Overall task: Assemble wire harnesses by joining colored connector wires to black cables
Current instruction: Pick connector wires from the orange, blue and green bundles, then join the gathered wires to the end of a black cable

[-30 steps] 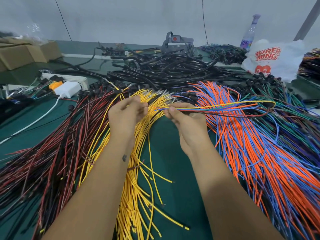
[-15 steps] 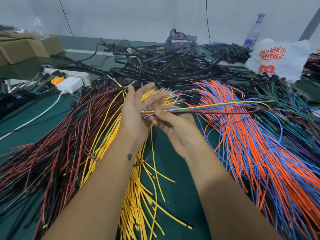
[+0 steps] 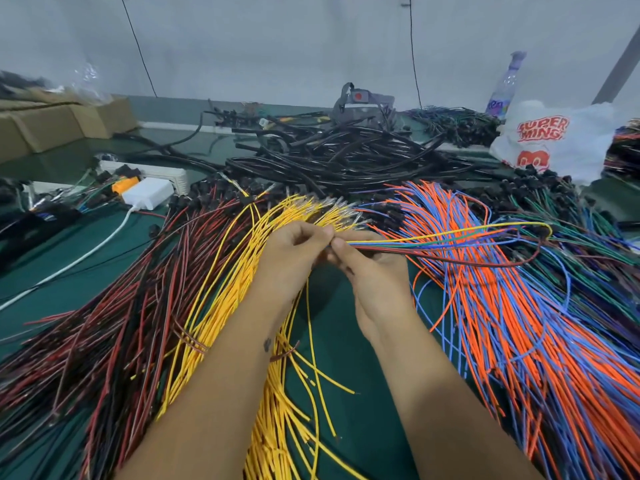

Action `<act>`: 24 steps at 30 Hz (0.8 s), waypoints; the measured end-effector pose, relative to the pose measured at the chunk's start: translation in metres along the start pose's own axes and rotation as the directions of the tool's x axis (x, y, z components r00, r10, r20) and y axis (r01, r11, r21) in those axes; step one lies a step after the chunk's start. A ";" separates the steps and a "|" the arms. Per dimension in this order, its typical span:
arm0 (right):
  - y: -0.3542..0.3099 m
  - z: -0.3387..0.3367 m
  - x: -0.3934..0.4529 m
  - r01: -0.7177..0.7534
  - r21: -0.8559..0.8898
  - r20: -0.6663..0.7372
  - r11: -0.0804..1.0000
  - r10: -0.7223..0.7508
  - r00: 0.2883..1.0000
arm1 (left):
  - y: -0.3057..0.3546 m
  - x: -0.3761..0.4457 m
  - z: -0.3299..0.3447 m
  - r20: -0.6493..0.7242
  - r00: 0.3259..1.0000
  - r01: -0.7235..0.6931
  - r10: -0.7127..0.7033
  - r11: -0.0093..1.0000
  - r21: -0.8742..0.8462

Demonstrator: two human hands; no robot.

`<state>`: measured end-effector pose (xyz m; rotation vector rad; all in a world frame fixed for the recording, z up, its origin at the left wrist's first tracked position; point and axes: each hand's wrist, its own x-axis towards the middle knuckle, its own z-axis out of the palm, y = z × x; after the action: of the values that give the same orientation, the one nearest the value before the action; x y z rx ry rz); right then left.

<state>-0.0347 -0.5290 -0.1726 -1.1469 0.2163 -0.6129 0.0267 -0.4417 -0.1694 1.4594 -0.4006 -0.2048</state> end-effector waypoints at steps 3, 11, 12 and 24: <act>0.001 -0.002 0.001 0.031 -0.035 -0.042 0.999 -0.032 0.999 | 0.001 0.000 -0.004 0.017 1.000 0.026 -0.025 0.998 -0.051; 0.004 0.000 0.003 -0.045 0.016 -0.014 0.999 0.045 0.999 | 0.009 -0.001 -0.014 -0.003 0.997 0.081 -0.082 0.987 -0.137; 0.005 0.001 0.002 -0.052 0.023 -0.022 0.998 0.052 0.998 | 0.010 -0.001 -0.016 0.016 0.994 0.106 -0.105 0.986 -0.129; 0.021 0.005 0.013 -0.062 -0.147 -0.181 0.987 0.035 0.983 | 0.025 0.117 -0.004 0.198 0.923 -0.354 0.331 0.524 0.775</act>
<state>-0.0149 -0.5268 -0.1876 -1.2303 0.4489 -0.6647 0.1333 -0.4791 -0.1289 2.2333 -0.8770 0.3452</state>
